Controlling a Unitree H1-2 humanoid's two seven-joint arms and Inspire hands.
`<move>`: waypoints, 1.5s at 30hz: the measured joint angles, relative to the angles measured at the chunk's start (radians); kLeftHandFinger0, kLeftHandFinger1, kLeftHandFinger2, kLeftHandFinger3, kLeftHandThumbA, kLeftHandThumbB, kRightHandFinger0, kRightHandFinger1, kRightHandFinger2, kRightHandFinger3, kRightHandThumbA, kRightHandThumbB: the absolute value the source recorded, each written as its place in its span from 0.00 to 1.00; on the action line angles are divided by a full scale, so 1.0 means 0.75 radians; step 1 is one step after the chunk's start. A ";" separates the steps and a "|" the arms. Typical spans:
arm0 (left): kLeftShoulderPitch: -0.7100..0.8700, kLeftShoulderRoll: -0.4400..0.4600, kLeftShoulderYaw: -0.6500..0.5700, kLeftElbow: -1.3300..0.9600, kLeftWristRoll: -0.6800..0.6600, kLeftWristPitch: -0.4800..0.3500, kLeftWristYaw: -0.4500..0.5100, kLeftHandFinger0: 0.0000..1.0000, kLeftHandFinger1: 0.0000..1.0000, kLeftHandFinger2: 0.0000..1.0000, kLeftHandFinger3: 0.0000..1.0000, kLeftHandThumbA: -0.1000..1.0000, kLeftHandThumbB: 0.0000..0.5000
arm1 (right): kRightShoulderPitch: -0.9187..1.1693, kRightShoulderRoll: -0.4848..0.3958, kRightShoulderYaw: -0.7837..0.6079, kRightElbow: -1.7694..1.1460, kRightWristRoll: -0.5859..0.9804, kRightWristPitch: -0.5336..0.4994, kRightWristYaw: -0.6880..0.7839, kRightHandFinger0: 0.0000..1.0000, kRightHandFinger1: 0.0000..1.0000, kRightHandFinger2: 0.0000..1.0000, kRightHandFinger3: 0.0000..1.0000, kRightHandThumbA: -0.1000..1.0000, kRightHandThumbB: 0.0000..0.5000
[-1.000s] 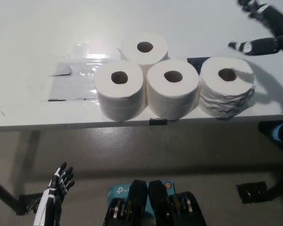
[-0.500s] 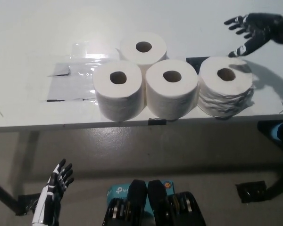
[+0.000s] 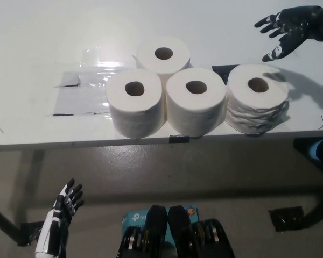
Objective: A few rolls of toilet paper are kept infront of the robot and the robot uses its right hand to lift one of the rolls and and places it on top of the other rolls to stack it.
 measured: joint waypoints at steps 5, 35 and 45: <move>-0.003 0.000 0.002 -0.003 -0.001 0.000 0.000 1.00 1.00 1.00 1.00 1.00 0.19 | -0.012 0.036 0.020 0.085 -0.041 -0.022 0.017 1.00 1.00 1.00 1.00 0.81 0.65; -0.012 0.003 0.003 -0.007 -0.008 0.000 0.000 1.00 1.00 1.00 1.00 1.00 0.21 | -0.080 0.173 0.069 0.411 -0.210 -0.199 0.037 1.00 1.00 1.00 1.00 0.82 0.75; -0.016 0.003 0.012 -0.007 -0.010 0.000 0.000 1.00 1.00 1.00 1.00 1.00 0.22 | -0.105 0.189 0.082 0.463 -0.265 -0.234 0.036 1.00 1.00 1.00 1.00 0.87 0.70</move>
